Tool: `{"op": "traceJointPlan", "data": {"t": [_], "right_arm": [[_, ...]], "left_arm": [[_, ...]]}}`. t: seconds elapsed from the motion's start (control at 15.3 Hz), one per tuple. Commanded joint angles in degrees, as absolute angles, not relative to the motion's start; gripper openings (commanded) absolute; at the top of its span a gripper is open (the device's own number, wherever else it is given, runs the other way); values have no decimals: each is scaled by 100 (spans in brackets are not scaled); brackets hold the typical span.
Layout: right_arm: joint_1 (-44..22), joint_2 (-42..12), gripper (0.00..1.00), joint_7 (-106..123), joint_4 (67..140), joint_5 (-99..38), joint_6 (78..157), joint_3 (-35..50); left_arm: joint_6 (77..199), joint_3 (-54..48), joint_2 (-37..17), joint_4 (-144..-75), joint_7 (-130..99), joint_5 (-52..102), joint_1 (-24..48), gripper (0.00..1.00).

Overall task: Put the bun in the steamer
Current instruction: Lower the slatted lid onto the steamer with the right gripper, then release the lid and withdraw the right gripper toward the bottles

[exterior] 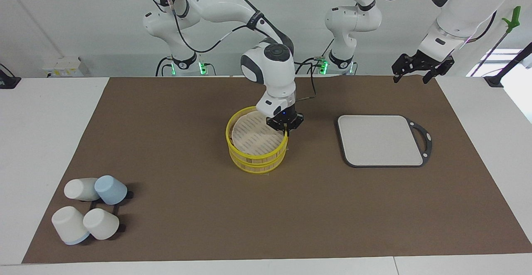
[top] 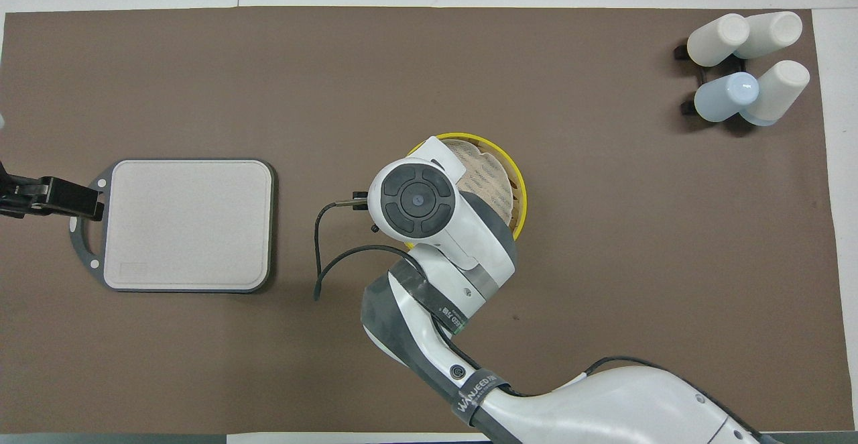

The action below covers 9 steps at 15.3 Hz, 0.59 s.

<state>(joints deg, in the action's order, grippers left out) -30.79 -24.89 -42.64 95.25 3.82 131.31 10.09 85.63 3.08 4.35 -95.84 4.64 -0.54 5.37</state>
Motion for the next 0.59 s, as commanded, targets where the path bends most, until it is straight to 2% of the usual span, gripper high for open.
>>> {"op": "traceJointPlan", "data": {"t": [0.0, 0.13, 0.33, 0.52], "right_arm": [[-3085, -2382, 0, -4430, 9887, 343, 13693, 1055], [-3050, -2382, 0, -4421, 9923, 343, 13728, 1055], [-3050, -2355, 49, -4430, 9949, 343, 13720, 1055], [-3085, -2364, 55, -4421, 9844, 334, 13668, 1055]], "left_arm": [[8464, 308, 325, -9466, 554, -114, 501, 100], [8455, 299, 343, -9387, 562, -114, 501, 100], [8499, 308, 351, -9343, 527, 131, 483, 100], [8596, 299, 387, -9351, 519, 149, 466, 100]]}}
